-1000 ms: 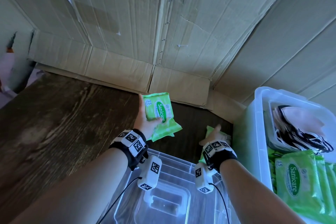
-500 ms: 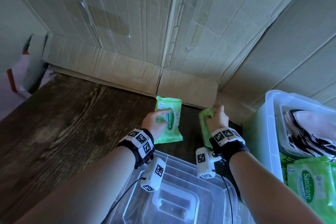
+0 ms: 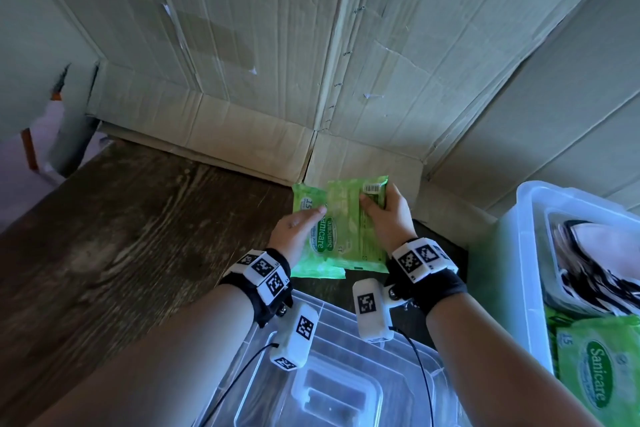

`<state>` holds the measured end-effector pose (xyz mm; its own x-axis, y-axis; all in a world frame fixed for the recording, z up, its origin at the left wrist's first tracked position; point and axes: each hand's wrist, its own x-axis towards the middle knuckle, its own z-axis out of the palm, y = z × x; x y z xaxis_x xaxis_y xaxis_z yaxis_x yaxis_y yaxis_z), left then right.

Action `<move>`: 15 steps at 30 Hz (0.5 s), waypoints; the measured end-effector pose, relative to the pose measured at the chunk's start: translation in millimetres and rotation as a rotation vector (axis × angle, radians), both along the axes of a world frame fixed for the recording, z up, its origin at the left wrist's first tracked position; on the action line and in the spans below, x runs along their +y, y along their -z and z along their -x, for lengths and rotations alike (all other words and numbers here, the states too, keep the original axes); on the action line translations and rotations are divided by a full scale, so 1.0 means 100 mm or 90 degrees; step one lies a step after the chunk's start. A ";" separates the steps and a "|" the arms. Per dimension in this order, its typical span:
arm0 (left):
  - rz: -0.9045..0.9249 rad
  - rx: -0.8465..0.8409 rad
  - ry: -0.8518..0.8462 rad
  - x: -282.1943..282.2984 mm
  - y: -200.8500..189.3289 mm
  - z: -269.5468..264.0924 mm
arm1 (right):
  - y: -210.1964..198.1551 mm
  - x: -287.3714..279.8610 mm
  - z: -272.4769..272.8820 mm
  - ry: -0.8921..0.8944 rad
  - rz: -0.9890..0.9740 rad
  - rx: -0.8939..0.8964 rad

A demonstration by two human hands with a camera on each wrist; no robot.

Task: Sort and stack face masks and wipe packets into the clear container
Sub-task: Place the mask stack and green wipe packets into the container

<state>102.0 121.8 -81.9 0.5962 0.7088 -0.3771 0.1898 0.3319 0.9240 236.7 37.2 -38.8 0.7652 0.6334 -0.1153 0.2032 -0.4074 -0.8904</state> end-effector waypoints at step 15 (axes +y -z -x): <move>0.038 -0.100 -0.011 -0.03 -0.06 0.02 | 0.20 -0.01 0.10 -0.145 0.209 -0.091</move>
<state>100.1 118.8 -76.3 0.6397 0.6979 -0.3221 0.0383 0.3897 0.9202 227.2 36.1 -58.6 0.6328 0.7355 -0.2422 0.4331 -0.5954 -0.6767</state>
